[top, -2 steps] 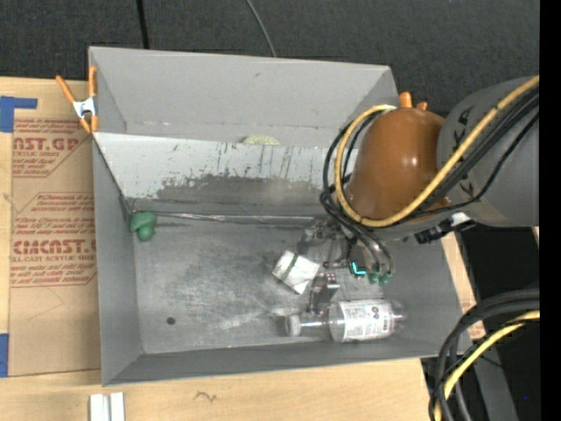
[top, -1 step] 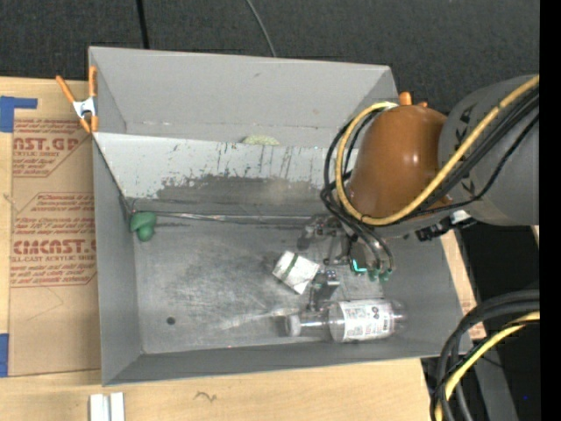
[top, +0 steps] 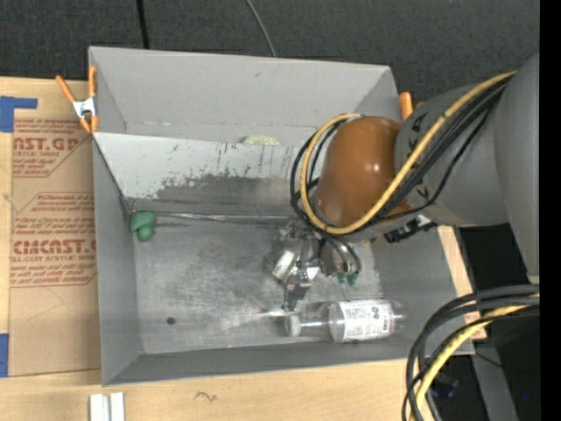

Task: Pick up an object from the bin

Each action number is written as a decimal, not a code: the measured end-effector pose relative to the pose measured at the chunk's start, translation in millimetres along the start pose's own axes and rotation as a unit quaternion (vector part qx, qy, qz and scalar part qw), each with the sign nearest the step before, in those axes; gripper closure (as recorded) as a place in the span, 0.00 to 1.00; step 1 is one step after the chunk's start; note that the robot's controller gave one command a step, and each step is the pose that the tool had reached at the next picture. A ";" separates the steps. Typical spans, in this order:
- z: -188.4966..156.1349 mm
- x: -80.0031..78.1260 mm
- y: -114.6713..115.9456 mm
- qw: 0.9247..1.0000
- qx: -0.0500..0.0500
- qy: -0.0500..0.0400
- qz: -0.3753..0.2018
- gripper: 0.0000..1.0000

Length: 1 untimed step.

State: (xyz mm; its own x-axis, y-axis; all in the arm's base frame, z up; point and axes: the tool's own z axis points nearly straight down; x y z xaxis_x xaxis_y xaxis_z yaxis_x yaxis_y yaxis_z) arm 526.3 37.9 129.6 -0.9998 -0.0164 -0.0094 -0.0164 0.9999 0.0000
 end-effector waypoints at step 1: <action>46.6 9.8 -19.7 1.000 -0.003 0.000 0.020 0.00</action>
Offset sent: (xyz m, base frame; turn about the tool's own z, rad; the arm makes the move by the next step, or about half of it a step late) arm 0.0314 -0.0665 -0.0596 0.0484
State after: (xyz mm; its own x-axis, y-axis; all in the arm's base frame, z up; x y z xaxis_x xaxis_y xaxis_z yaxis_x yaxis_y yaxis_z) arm 517.3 18.0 83.0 -0.9997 0.0227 -0.0103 0.0227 0.9997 0.0056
